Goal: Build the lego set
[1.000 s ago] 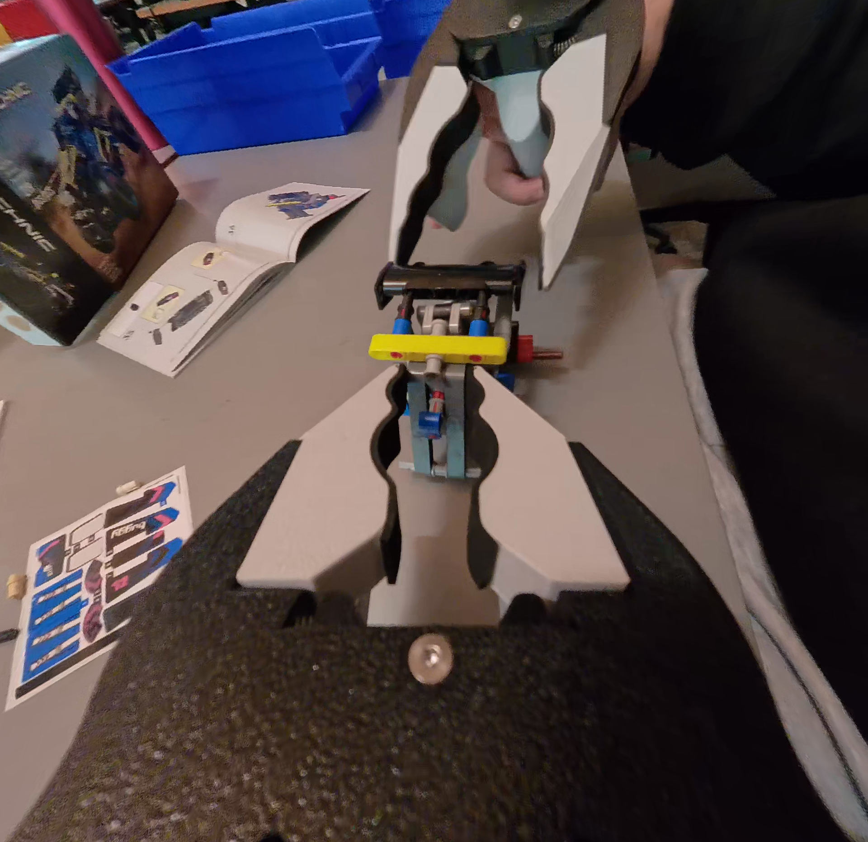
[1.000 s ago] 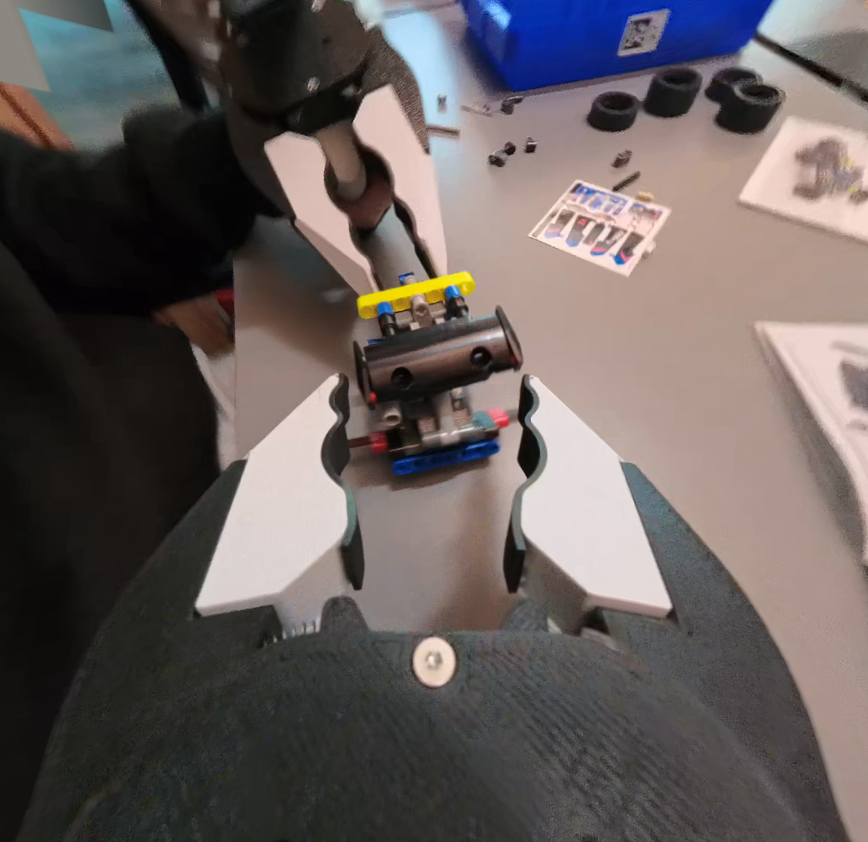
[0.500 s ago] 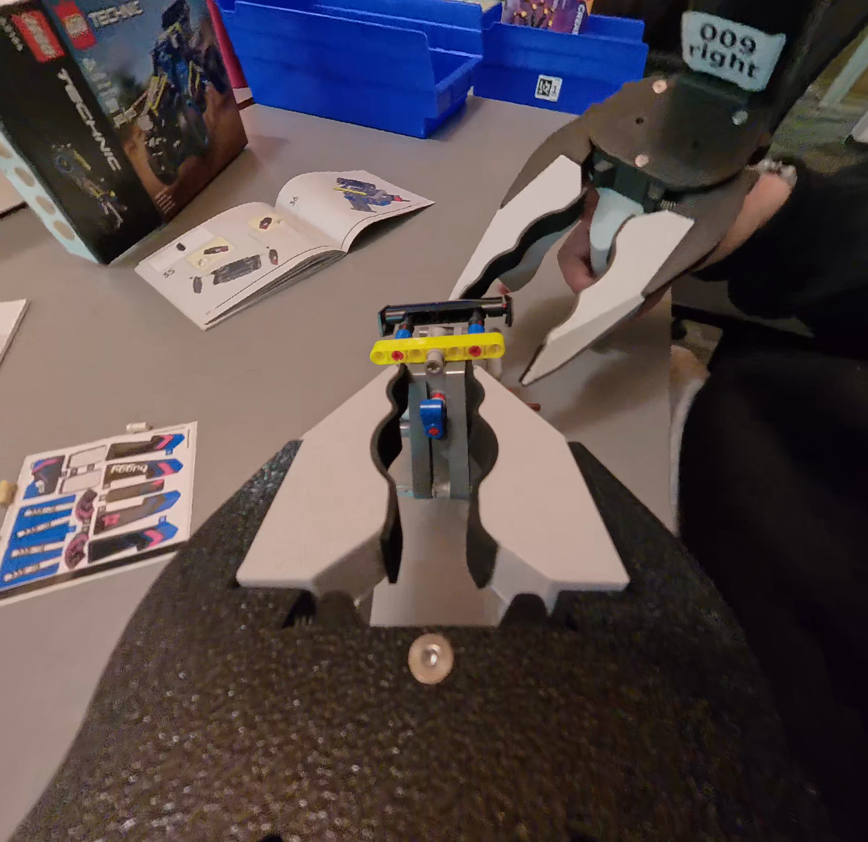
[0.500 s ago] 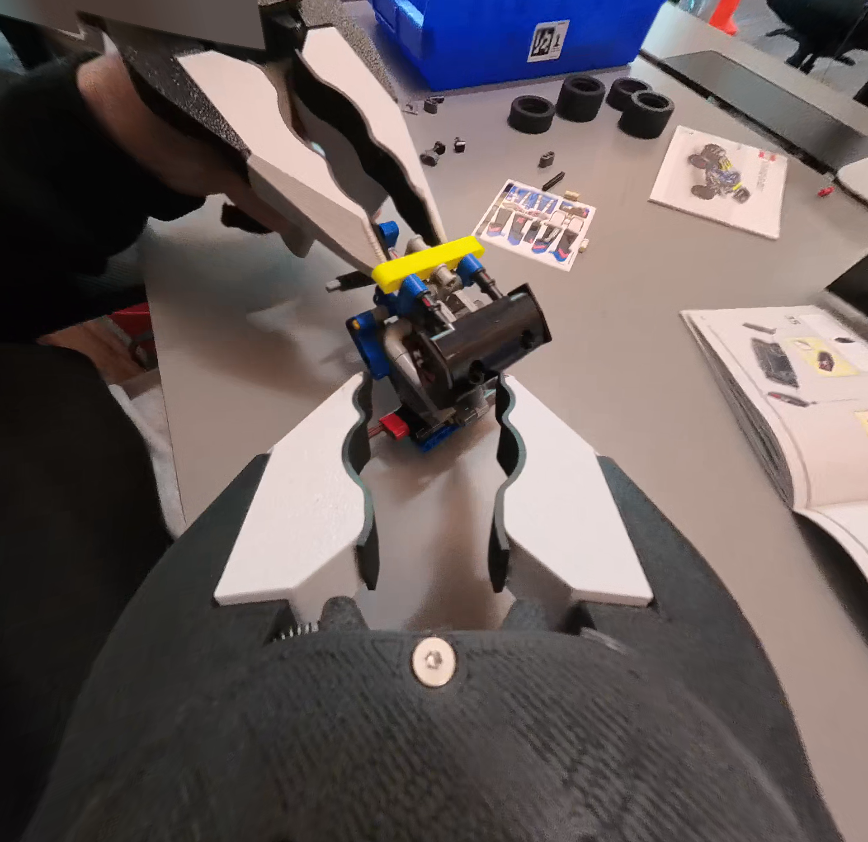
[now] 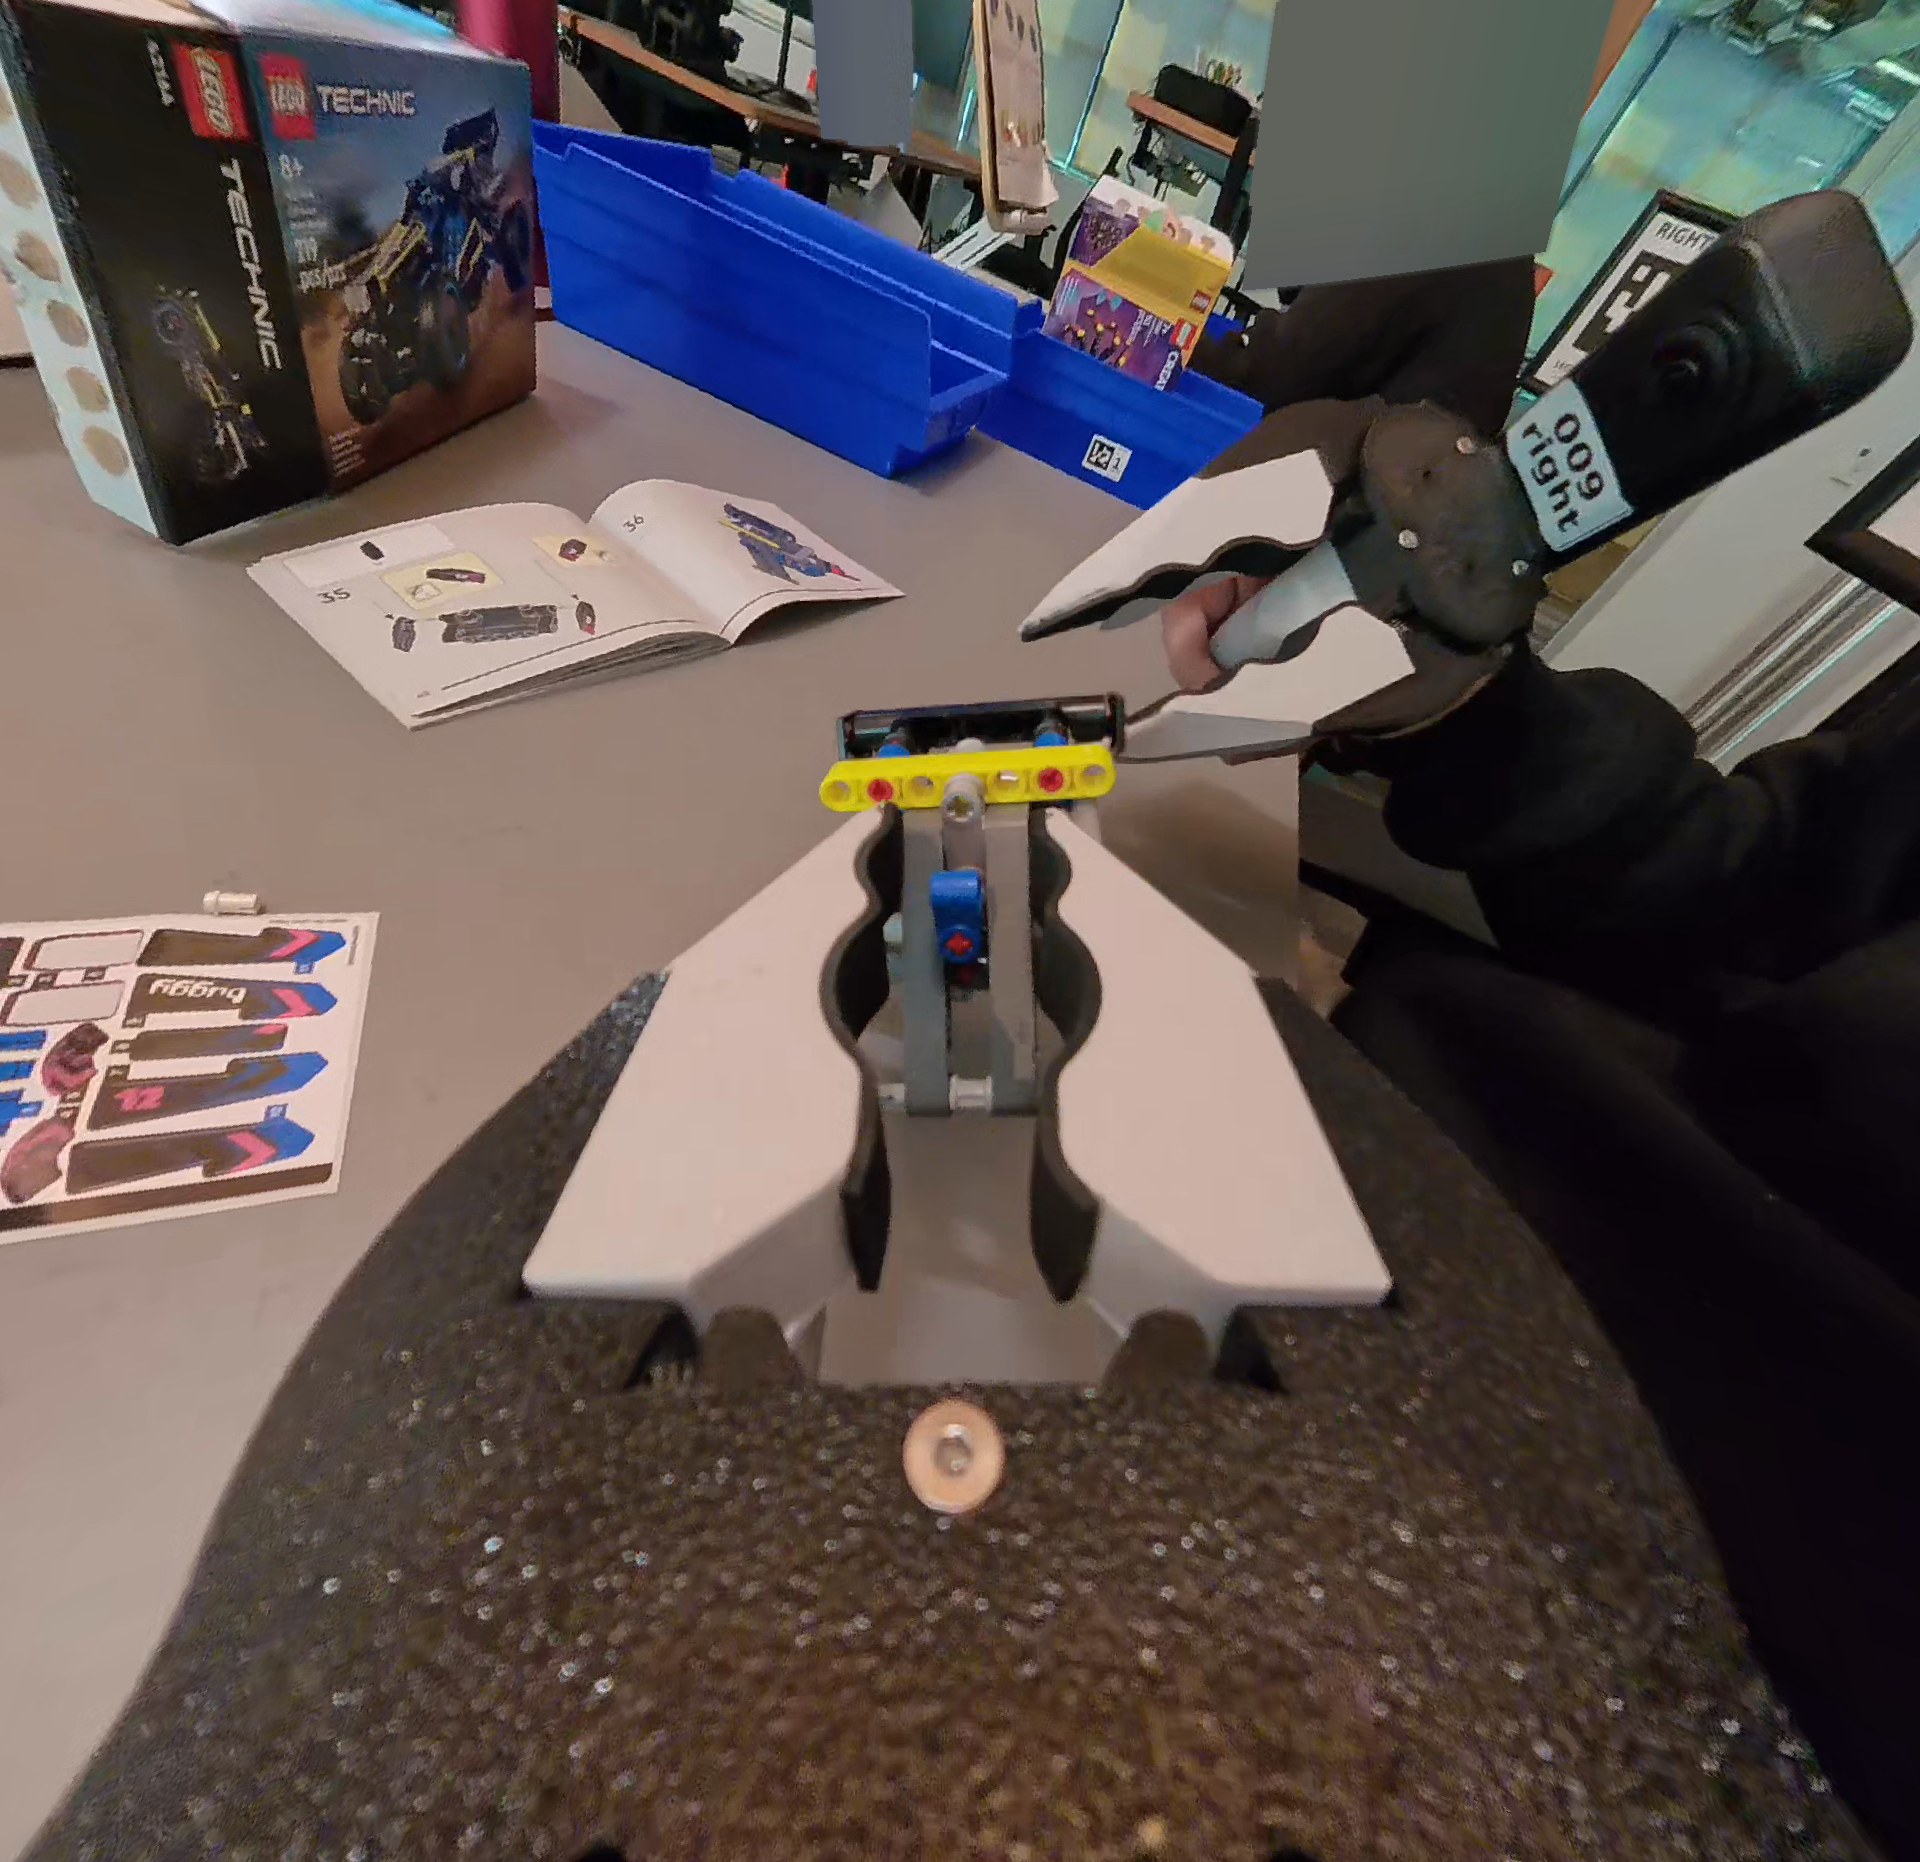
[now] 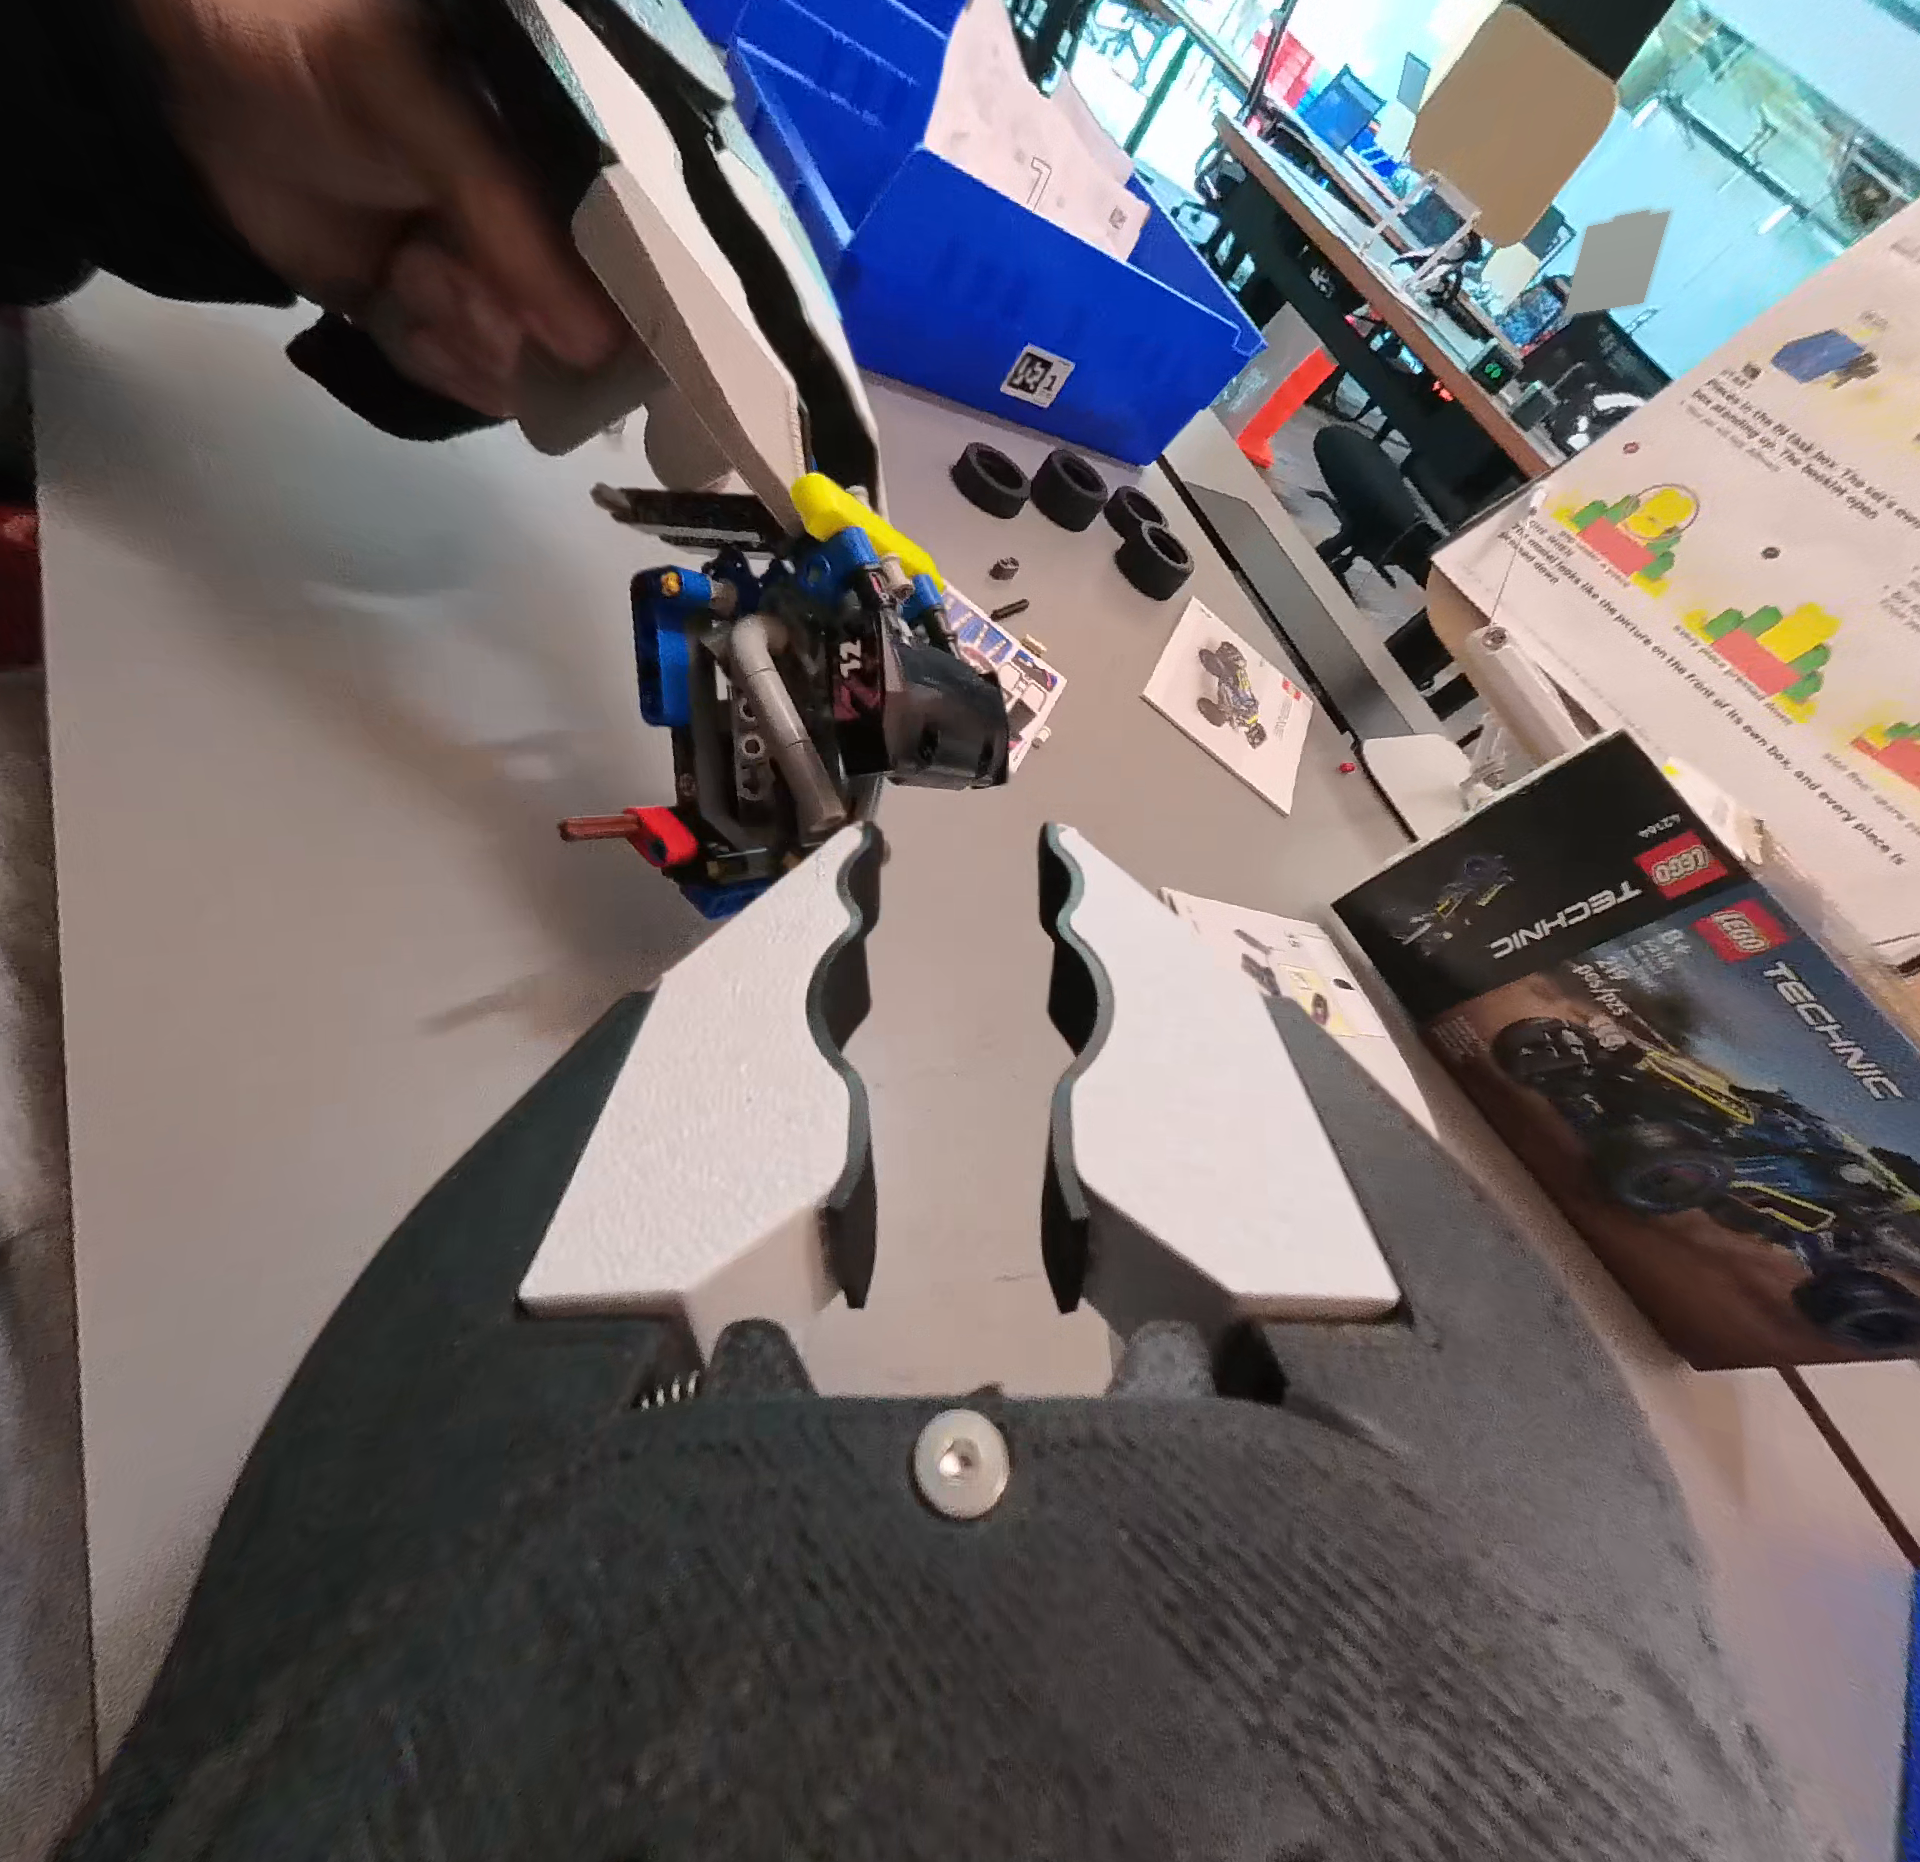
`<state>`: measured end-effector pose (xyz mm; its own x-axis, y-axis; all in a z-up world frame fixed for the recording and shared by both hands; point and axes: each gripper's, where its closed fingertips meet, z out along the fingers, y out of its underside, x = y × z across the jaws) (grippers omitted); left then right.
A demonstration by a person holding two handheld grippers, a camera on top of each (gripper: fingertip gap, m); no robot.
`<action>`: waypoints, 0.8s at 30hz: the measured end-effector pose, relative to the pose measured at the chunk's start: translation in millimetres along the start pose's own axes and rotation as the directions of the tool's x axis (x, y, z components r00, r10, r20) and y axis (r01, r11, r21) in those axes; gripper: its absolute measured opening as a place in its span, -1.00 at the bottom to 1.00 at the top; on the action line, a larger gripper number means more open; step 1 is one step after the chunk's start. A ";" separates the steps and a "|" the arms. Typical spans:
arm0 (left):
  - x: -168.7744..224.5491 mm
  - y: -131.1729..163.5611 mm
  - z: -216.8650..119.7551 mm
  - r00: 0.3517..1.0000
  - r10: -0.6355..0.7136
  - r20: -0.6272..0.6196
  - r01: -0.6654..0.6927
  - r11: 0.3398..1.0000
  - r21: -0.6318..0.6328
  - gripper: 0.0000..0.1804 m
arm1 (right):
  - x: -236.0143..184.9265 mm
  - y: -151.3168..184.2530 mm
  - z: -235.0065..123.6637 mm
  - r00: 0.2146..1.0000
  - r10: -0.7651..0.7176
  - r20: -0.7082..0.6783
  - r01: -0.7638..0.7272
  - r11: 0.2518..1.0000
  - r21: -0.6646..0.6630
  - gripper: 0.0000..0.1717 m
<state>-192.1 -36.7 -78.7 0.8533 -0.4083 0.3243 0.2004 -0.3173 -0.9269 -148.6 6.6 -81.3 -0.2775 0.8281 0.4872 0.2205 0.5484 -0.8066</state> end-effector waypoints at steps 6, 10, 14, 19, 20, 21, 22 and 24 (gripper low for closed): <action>11.4 -9.9 -2.8 0.994 0.107 -0.016 -0.107 0.994 0.036 -0.77 | -18.8 -6.9 0.4 0.887 0.395 0.240 -0.414 0.910 0.034 -0.50; 14.8 -5.1 -2.8 0.976 0.216 0.011 -0.215 0.976 -0.028 -0.77 | -19.1 -9.2 -1.2 0.788 0.529 0.314 -0.572 0.818 0.059 -0.49; 9.8 1.2 -1.8 0.959 0.278 0.054 -0.273 0.957 -0.096 -0.77 | -49.3 6.5 7.3 0.681 0.624 0.383 -0.630 0.766 -0.130 -0.35; 10.8 0.0 -1.6 0.885 0.453 0.108 -0.434 0.887 -0.158 -0.77 | -39.9 -16.9 19.3 0.441 0.789 0.427 -0.864 0.502 -0.036 -0.26; 9.5 1.7 -1.6 0.866 0.484 0.124 -0.457 0.868 -0.196 -0.77 | -39.1 -15.5 21.3 0.420 0.807 0.415 -0.879 0.475 -0.033 -0.24; 8.9 4.3 -1.3 0.848 0.513 0.131 -0.476 0.847 -0.239 -0.77 | -40.7 -13.4 23.2 0.414 0.818 0.400 -0.883 0.468 -0.042 -0.19; 8.2 6.4 -1.0 0.830 0.540 0.139 -0.491 0.826 -0.277 -0.77 | -41.4 -13.1 24.8 0.414 0.826 0.382 -0.886 0.461 -0.037 -0.16; 5.6 8.3 0.4 0.803 0.572 0.168 -0.498 0.798 -0.338 -0.77 | -42.5 -15.5 27.5 0.416 0.838 0.353 -0.893 0.450 -0.014 -0.16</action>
<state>-185.5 -41.3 -84.6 0.8807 -0.3652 -0.3018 -0.4278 -0.3393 -0.8378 -166.0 -40.3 -98.7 -0.2606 0.7632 -0.5913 0.3604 -0.4913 -0.7929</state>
